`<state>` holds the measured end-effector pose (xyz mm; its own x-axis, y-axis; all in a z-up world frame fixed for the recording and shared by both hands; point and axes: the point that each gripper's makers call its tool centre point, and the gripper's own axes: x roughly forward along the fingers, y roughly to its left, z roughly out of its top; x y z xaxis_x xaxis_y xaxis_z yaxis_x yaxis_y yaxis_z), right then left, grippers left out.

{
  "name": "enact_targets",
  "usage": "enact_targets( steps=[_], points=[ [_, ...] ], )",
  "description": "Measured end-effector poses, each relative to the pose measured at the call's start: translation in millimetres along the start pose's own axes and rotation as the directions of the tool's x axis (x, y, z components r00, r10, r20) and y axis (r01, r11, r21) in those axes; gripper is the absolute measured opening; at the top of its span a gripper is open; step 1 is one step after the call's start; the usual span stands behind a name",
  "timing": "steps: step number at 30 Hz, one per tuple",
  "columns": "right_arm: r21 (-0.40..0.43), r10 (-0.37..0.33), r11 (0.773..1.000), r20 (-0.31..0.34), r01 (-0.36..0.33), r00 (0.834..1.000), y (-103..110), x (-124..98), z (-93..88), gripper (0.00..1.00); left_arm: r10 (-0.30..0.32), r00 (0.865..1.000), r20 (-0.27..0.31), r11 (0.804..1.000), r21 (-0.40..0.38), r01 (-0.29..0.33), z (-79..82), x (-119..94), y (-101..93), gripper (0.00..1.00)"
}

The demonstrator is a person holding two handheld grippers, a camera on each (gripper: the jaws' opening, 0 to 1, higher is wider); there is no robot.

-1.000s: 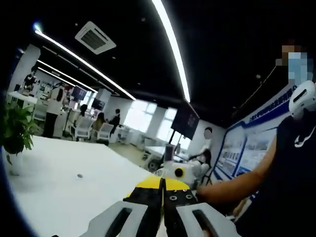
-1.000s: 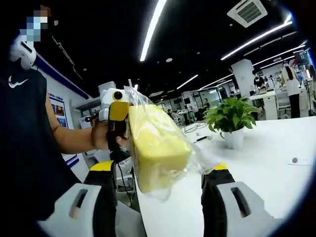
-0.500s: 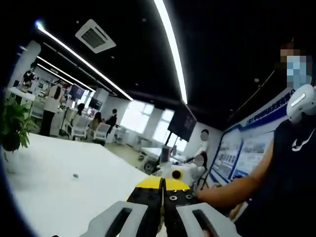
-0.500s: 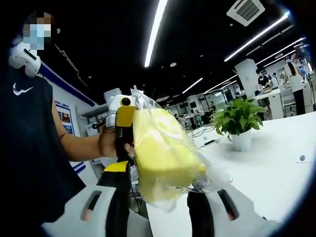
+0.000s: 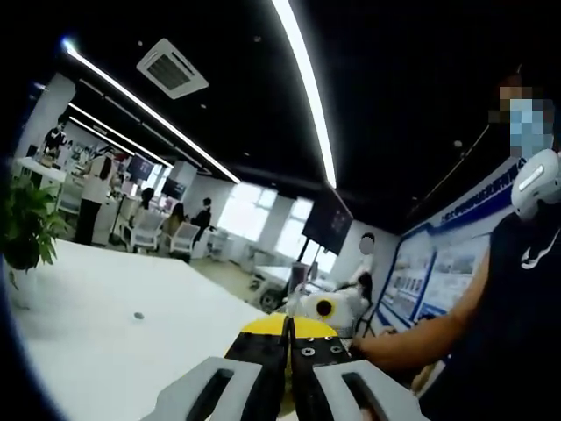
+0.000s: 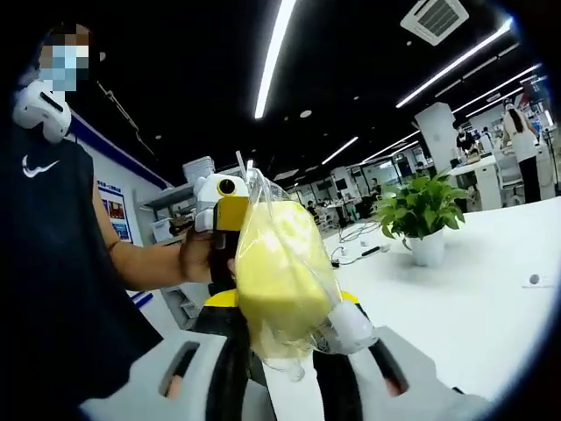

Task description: Compare the silicone blocks by pressing each to a similar depth, holding the contact briefly, and releasing to observe deformation and rebound differences across the visible hardness samples.

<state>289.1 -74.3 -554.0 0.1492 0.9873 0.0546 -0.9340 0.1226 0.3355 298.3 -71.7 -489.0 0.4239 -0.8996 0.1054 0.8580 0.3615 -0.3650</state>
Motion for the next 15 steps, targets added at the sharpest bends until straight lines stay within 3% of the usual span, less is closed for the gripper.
enact_targets(
  steps=[2,7,10,15],
  points=[
    [0.021,-0.016,1.000,-0.024,0.017,1.000,-2.1,0.3,-1.7,0.18,0.017,1.000,-0.004,0.999,0.034,-0.017,-1.2,-0.7,2.3,0.00],
    [0.034,-0.022,0.999,-0.050,0.024,0.999,0.7,1.0,-2.1,0.13,0.007,1.000,0.004,1.000,0.021,-0.007,-0.3,-2.7,1.5,0.00],
    [0.052,-0.027,0.998,-0.096,0.032,0.995,1.2,-0.3,-8.0,0.11,0.021,1.000,-0.010,1.000,0.013,-0.021,-5.1,-4.2,4.4,0.00],
    [0.043,-0.031,0.998,-0.104,0.036,0.994,2.0,-1.9,-8.5,0.08,0.010,1.000,-0.015,1.000,0.016,-0.010,-6.5,-4.2,1.6,0.00]
  ],
)
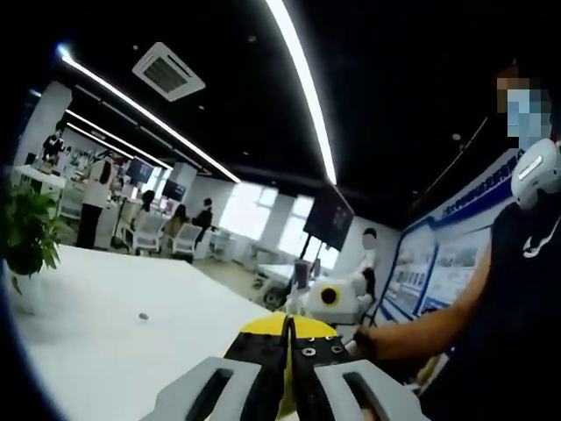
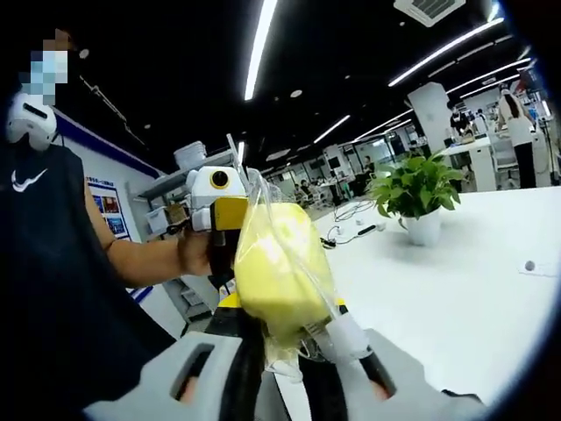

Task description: Compare the silicone blocks by pressing each to a similar depth, holding the contact briefly, and releasing to observe deformation and rebound differences across the visible hardness samples.

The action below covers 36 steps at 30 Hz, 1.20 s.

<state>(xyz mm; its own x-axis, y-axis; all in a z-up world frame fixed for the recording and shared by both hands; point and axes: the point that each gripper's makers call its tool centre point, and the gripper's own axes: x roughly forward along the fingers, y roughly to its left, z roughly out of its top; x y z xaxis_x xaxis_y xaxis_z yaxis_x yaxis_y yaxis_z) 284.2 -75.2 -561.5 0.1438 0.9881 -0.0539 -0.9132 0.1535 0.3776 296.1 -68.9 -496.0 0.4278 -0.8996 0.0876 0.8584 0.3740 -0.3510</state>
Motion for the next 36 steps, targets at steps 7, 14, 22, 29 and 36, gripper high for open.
enact_targets(
  steps=[7,14,22,29,36],
  points=[
    [-0.003,-0.018,1.000,-0.011,0.018,1.000,-1.0,-0.5,0.9,0.06,0.012,1.000,0.013,1.000,0.019,-0.012,-0.2,-0.3,0.4,0.00],
    [-0.009,-0.012,1.000,-0.021,0.012,1.000,-2.3,-1.7,-0.5,0.03,0.013,1.000,0.006,0.999,0.050,-0.014,-1.8,0.0,1.4,0.00],
    [-0.019,-0.002,1.000,-0.034,0.002,0.999,-0.2,-1.7,-2.8,0.03,0.015,1.000,0.004,0.998,0.063,-0.015,-4.2,-0.1,2.0,0.00],
    [0.002,0.002,1.000,-0.029,-0.001,1.000,0.6,0.5,-3.4,0.04,0.012,1.000,0.000,0.999,0.048,-0.012,-4.6,-1.9,2.7,0.00],
    [0.000,0.001,1.000,-0.040,-0.001,0.999,1.0,1.8,-6.4,0.06,0.027,1.000,-0.013,0.998,0.049,-0.026,-7.6,-4.2,3.4,0.00]
  ],
)
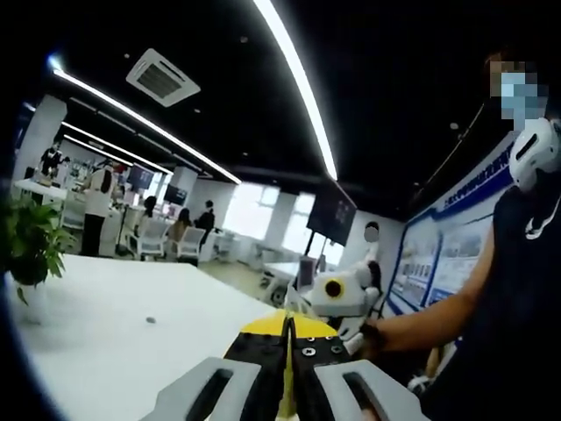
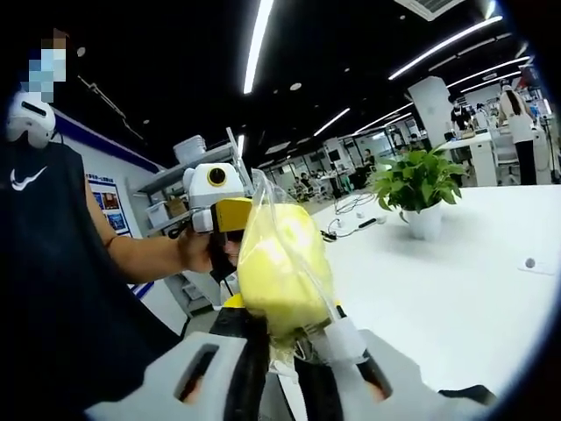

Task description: Compare the silicone blocks by pressing each to a similar depth, holding the contact briefly, and releasing to observe deformation and rebound differences across the visible hardness samples.

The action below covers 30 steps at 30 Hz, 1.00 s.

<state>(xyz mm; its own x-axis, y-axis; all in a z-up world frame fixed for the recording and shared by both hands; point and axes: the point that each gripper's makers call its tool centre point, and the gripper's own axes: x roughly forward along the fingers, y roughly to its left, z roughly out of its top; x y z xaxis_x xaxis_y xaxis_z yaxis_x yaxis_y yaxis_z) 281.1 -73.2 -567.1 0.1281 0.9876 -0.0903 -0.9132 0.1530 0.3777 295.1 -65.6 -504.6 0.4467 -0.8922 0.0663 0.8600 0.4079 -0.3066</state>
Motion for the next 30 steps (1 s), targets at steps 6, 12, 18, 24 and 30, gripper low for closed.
enact_targets(
  steps=[6,12,18,24,30],
  points=[
    [-0.038,-0.012,0.999,0.000,0.012,1.000,-2.1,0.0,-0.9,0.07,-0.002,1.000,-0.007,1.000,-0.020,0.002,-1.9,-0.9,-0.4,0.00],
    [-0.040,0.013,0.999,-0.013,-0.014,1.000,3.1,0.5,-4.5,0.09,-0.013,1.000,-0.022,1.000,-0.023,0.013,-4.5,-4.4,-4.2,0.00],
    [-0.033,0.012,0.999,0.006,-0.012,1.000,2.1,1.7,-2.9,0.11,-0.009,1.000,-0.015,0.999,-0.044,0.008,-2.4,-4.7,-3.3,0.00],
    [-0.033,0.004,0.999,0.019,-0.003,1.000,-1.8,2.3,-4.2,0.15,-0.014,1.000,-0.014,0.999,-0.045,0.013,-2.1,-5.0,-4.4,0.00],
    [-0.013,0.004,1.000,0.034,-0.003,0.999,-1.8,1.5,-2.6,0.18,-0.018,1.000,-0.006,0.999,-0.035,0.018,1.7,-2.4,-7.8,0.00]
  ],
)
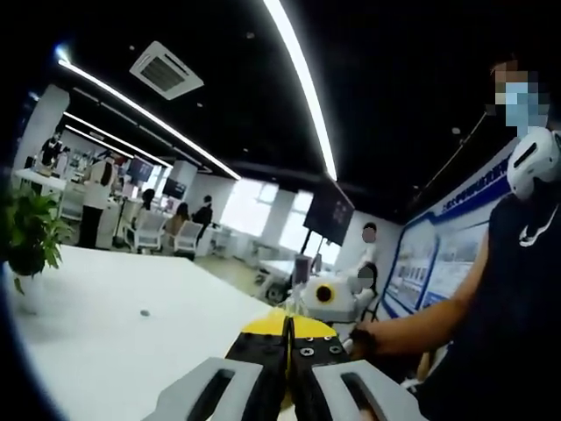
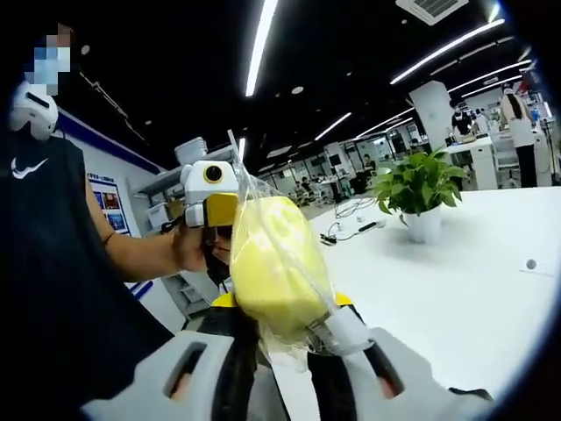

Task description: Compare the silicone blocks by pressing each to a similar depth, holding the contact briefly, and releasing to observe deformation and rebound differences across the visible hardness samples.

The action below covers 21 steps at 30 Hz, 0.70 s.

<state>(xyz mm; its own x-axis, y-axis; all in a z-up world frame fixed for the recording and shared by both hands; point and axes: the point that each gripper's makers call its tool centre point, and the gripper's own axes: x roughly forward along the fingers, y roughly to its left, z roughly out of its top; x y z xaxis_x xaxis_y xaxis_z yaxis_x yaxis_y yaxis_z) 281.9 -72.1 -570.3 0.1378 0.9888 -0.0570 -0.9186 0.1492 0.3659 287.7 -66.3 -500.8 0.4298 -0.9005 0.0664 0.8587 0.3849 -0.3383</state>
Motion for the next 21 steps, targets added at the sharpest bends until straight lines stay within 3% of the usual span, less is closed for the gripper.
enact_targets(
  steps=[4,21],
  points=[
    [0.003,-0.005,1.000,0.014,0.005,1.000,-0.7,-0.3,3.4,0.25,0.001,1.000,0.006,1.000,0.002,-0.001,2.6,1.1,0.4,0.00],
    [-0.056,-0.125,0.990,0.057,0.128,0.991,-18.9,-4.8,11.2,0.84,0.013,1.000,0.026,1.000,0.004,-0.013,9.7,1.7,2.2,0.00]
  ],
)
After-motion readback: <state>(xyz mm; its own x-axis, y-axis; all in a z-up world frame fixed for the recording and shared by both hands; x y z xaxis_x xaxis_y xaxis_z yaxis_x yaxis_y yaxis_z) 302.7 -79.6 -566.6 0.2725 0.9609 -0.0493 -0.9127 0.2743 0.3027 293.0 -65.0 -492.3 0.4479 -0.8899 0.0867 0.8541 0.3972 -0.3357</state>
